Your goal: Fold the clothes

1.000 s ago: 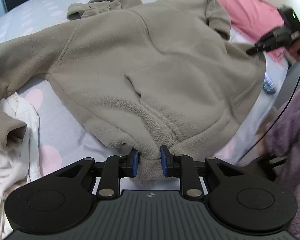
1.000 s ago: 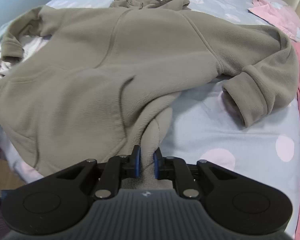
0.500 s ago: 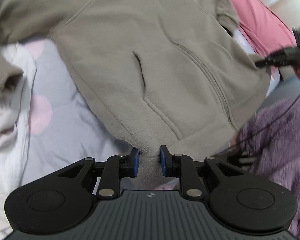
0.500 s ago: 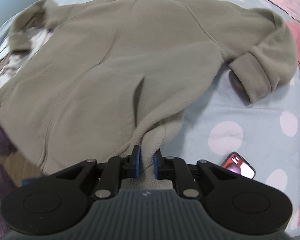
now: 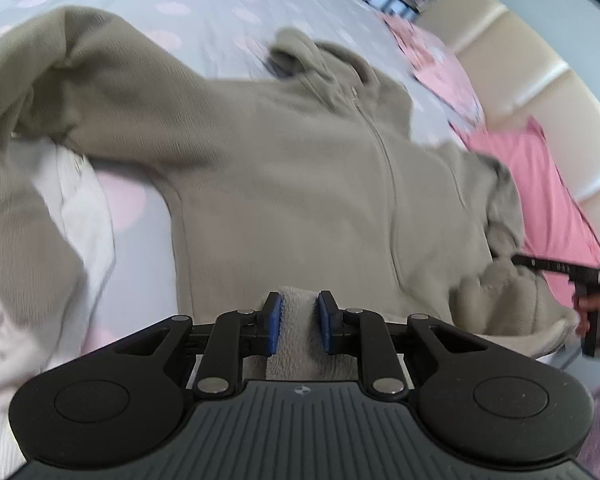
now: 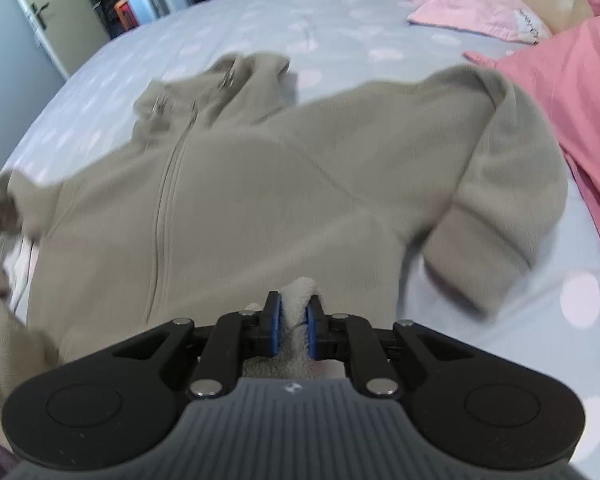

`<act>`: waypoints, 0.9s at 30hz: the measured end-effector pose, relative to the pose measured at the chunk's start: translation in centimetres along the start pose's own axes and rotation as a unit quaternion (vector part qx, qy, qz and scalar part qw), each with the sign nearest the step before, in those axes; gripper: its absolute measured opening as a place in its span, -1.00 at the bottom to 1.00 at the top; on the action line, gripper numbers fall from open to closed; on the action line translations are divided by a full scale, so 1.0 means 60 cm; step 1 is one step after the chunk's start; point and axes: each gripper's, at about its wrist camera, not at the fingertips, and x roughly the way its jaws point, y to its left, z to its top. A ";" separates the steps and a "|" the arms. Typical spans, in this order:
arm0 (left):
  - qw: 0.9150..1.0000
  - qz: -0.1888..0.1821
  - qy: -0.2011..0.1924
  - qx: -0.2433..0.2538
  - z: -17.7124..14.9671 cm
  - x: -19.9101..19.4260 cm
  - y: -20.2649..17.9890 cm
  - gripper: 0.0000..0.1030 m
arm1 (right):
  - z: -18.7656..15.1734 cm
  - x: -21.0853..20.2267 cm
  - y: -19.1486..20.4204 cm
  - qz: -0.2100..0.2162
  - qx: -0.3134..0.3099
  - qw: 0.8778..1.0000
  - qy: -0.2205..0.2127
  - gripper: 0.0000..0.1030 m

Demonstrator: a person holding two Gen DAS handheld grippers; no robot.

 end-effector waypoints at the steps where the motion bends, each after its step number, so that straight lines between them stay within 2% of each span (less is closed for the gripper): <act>1: 1.000 0.003 -0.009 -0.007 0.012 0.003 0.004 -0.68 | 0.010 0.005 0.000 -0.002 0.006 1.000 -0.006 -0.73; 6: 0.998 0.031 -0.033 -0.033 0.058 0.031 0.027 -0.75 | 0.055 0.034 -0.003 -0.014 0.030 0.999 -0.031 -0.73; 7: 0.998 0.041 -0.034 -0.037 0.065 0.040 0.032 -1.00 | 0.059 0.044 -0.002 -0.016 0.030 0.999 -0.025 -0.73; 10: 0.996 0.075 -0.023 -0.046 0.075 0.070 0.045 -1.00 | 0.068 0.080 -0.003 -0.020 0.035 0.999 -0.003 -0.72; 13: 0.994 0.085 -0.017 -0.059 0.078 0.090 0.050 -1.00 | 0.068 0.114 -0.003 -0.029 0.043 0.998 0.019 -0.72; 15: 0.994 0.088 -0.029 -0.052 0.081 0.086 0.042 -1.00 | 0.067 0.125 0.000 -0.036 0.039 0.998 0.025 -0.71; 17: 0.995 0.074 -0.038 -0.050 0.083 0.071 0.035 -1.00 | 0.063 0.128 0.002 -0.039 0.033 0.998 0.026 -0.71; 18: 0.996 0.065 -0.037 -0.051 0.082 0.062 0.032 -0.92 | 0.063 0.129 0.001 -0.038 0.032 0.998 0.026 -0.71; 19: 0.997 0.058 -0.034 -0.050 0.081 0.054 0.026 -0.73 | 0.063 0.130 -0.001 -0.037 0.033 0.998 0.026 -0.71; 20: 0.997 0.055 -0.034 -0.044 0.080 0.048 0.019 -0.63 | 0.064 0.130 -0.002 -0.036 0.035 0.998 0.026 -0.71; 22: 0.997 0.060 -0.036 -0.023 0.073 0.037 0.008 -0.25 | 0.064 0.131 -0.003 -0.035 0.037 0.998 0.025 -0.71; 24: 0.997 0.071 -0.032 -0.004 0.065 0.039 0.000 -0.15 | 0.064 0.129 -0.002 -0.037 0.036 0.998 0.025 -0.70; 27: 0.996 0.086 -0.004 0.011 0.054 0.058 -0.004 -0.15 | 0.064 0.127 0.000 -0.038 0.034 0.998 0.025 -0.70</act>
